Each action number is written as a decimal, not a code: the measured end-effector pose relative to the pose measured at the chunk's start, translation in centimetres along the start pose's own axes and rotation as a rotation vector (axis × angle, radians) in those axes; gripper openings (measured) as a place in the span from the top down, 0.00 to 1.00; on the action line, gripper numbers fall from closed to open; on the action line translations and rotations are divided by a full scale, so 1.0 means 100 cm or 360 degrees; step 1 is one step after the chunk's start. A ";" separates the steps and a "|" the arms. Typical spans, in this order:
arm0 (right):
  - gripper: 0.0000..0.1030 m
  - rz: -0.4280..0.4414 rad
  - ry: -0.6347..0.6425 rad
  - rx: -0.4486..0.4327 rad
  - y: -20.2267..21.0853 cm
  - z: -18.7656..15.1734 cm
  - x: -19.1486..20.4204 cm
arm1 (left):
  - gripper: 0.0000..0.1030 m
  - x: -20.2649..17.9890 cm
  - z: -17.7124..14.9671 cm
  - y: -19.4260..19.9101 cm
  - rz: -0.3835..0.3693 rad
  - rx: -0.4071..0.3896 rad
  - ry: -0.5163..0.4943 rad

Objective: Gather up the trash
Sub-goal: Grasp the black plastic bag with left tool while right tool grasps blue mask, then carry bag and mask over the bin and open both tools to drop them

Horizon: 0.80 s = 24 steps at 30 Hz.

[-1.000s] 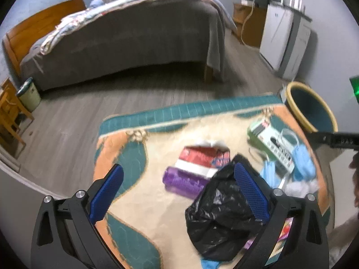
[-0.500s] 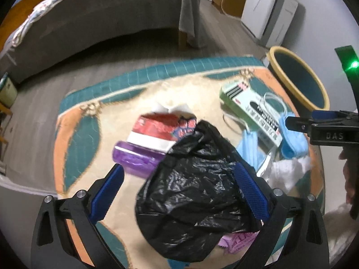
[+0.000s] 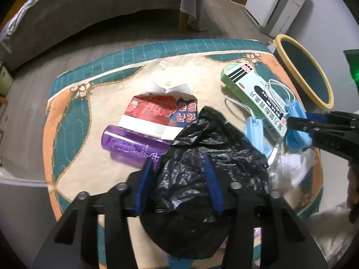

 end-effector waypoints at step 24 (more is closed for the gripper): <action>0.82 0.0178 -0.0137 -0.0465 0.100 0.048 -0.024 | 0.99 -0.017 0.052 0.099 0.0097 -0.0610 -0.0205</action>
Point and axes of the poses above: each gripper's, at about its wrist camera, not at the fingertips, and y roughly against the way its jaws point, x to its left, z to its top, the point moved 6 cm from there along -y, roughly the way its jaws point, and after that the axes turned 4 degrees about -x, right-handed, at the moved point
